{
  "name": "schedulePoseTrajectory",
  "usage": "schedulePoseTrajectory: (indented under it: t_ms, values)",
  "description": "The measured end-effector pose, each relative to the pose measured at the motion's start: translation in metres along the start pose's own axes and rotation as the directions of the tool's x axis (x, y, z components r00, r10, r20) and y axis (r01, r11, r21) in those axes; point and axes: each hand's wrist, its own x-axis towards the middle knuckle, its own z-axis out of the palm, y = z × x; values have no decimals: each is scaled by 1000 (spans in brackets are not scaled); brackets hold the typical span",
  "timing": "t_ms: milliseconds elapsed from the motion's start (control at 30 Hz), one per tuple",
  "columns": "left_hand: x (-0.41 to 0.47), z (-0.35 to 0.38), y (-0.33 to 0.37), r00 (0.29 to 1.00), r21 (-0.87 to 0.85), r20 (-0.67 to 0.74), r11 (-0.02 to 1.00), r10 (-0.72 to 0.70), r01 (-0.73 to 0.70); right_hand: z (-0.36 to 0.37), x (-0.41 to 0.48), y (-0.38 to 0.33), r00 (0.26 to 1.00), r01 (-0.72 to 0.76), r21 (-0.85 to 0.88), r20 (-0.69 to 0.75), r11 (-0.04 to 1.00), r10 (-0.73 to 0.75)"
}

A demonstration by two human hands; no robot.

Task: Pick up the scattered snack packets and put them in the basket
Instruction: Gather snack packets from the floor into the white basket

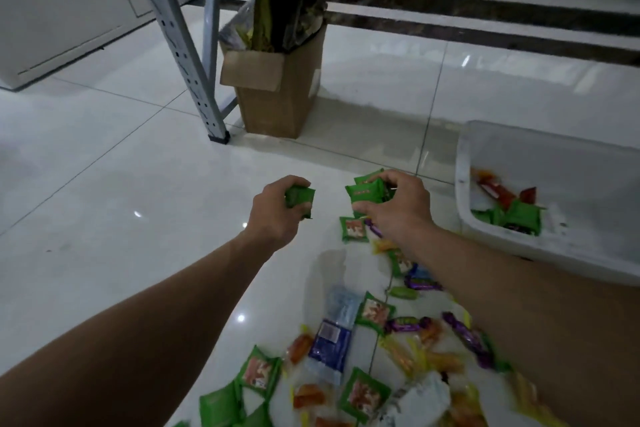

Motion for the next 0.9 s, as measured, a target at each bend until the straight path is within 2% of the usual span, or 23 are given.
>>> schedulePoseTrajectory:
  t_ms: [133, 367, 600, 733, 900]
  values:
    - [9, 27, 33, 999, 27, 33, 999, 41, -42, -40, 14, 8, 998, -18, 21, -64, 1000, 19]
    - [24, 97, 89, 988, -82, 130, 994, 85, -75, -102, 36, 36, 975, -81, 72, -202, 994, 94]
    - [40, 186, 133, 977, -136, 183, 987, 111, -87, -156, 56, 78, 896, -198, 171, -369, 965, 249]
    - [44, 229, 144, 973, -140, 191, 985, 131, -105, -181, 63, 107, 845, -243, 151, -452, 958, 285]
    - [50, 266, 158, 957, -92, 251, 988, 144, -125, -200, 69, 137, 807, -325, 137, -475, 936, 350]
